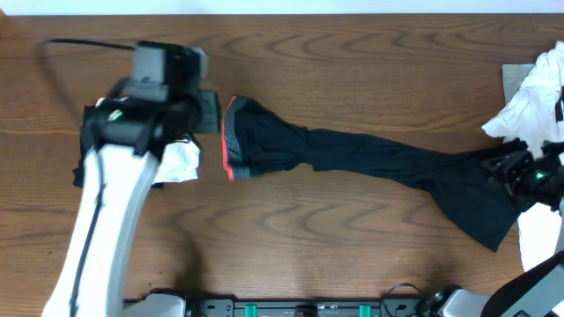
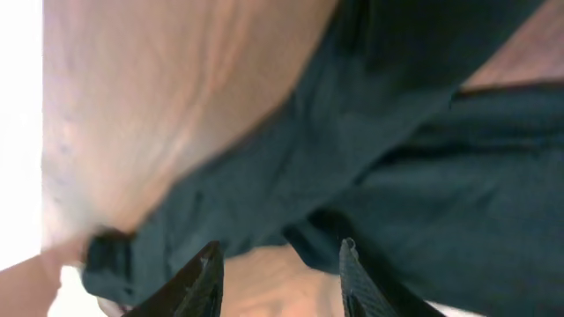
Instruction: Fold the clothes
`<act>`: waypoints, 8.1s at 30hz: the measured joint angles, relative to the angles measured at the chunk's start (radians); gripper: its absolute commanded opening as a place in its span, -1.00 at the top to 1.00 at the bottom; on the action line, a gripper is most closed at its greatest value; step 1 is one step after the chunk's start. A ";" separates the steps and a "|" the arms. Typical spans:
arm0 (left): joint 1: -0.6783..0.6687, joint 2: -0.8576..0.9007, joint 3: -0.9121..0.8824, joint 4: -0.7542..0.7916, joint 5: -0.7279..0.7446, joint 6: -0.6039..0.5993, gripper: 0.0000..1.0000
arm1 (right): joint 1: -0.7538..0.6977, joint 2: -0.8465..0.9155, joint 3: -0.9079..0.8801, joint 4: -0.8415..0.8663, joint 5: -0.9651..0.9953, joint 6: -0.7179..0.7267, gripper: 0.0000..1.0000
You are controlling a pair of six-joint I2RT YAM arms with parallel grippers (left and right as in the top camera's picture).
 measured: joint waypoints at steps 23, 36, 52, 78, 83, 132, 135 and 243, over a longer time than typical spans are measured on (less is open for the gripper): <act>-0.020 0.374 -0.304 -0.051 0.095 -0.058 -0.05 | 0.155 0.000 0.000 -0.045 0.169 -0.039 -0.25; -0.051 0.497 -0.335 0.087 0.141 -0.079 0.87 | 0.155 0.000 0.000 -0.040 0.183 -0.039 -0.24; -0.014 0.222 -0.023 -0.151 0.132 -0.071 0.88 | 0.155 0.000 0.000 -0.039 0.185 -0.039 -0.23; -0.006 0.032 0.232 -0.184 0.052 -0.037 0.88 | 0.155 0.000 -0.126 0.027 0.209 -0.039 -0.33; -0.006 0.032 0.232 -0.183 0.031 -0.029 0.88 | 0.154 0.000 -0.154 0.097 0.212 -0.039 -0.32; -0.006 0.029 0.232 -0.135 0.004 -0.053 0.88 | 0.184 0.305 -0.156 0.684 0.098 0.236 0.98; -0.006 0.028 0.232 -0.143 0.004 -0.053 0.88 | 0.177 0.301 -0.146 0.681 0.063 0.238 0.98; -0.050 0.988 0.513 -0.072 -0.026 0.346 0.55 | 0.183 0.397 0.774 -0.400 -0.042 -0.132 0.17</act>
